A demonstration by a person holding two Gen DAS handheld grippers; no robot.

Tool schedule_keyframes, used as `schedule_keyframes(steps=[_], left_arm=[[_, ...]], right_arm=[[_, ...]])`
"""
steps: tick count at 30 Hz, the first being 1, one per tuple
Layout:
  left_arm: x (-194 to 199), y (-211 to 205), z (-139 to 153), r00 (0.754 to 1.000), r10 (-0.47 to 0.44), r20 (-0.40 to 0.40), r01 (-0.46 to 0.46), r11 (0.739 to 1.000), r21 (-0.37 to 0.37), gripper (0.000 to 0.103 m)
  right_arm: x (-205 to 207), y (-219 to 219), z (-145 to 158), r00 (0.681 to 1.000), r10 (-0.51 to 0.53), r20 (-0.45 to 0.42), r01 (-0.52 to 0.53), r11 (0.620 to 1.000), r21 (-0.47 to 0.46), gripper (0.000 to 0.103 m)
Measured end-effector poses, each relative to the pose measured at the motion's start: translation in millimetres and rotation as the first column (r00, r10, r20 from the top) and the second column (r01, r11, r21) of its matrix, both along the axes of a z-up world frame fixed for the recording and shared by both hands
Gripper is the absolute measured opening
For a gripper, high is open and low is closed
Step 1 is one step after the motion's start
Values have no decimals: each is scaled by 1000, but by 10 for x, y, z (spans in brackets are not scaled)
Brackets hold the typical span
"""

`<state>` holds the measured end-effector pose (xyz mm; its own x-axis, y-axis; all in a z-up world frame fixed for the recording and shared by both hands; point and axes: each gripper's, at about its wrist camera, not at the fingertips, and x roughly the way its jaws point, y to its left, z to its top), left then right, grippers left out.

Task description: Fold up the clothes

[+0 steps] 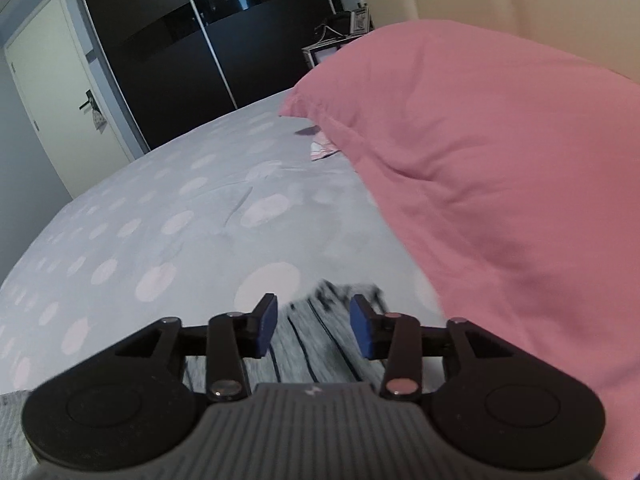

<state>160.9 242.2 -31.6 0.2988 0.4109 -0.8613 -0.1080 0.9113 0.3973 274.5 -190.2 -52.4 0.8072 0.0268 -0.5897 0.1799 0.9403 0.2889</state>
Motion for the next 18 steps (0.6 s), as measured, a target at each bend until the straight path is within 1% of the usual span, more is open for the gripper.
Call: schedule_keyframes(steps=[3,4,6,7,9,12,14,18], left_arm=[[15,-21,-53,1000,-13,-23,13,1000,-1,53],[14,-27,-55,1000,-16,-23,16,1000,-2,53],[3,-36,-62,999,-23,-26,22,1000,-6,53],[-8,-39,-65,999,-26,-28,26,1000,-8,53],[-25,-39,-75,999,-28,-33,28,1000,-5,53],[-35,-3,-85,999,-12,-37,12,1000,5,53],[-25,26,-71,999,6,-31,-6,1000,-4,53],[-6,44,17,1000,21,21,-20,999,-36,53]], right_arm=[[226,107,-138,999,0,-44,-2,999,-51,54],[279,138,-169,998,-1,-55,-3,997,-76,52],[327,191,-205,997,-6,-81,-4,992,-123,17],[335,216,-211,996,-9,-87,-4,989,-148,7],[303,251,-179,998,-25,-53,14,979,-202,7],[286,191,-106,996,-88,1,86,966,-245,6],[361,135,-110,993,-120,-5,115,959,-259,6],[478,144,-262,991,-117,-60,96,957,-274,7]])
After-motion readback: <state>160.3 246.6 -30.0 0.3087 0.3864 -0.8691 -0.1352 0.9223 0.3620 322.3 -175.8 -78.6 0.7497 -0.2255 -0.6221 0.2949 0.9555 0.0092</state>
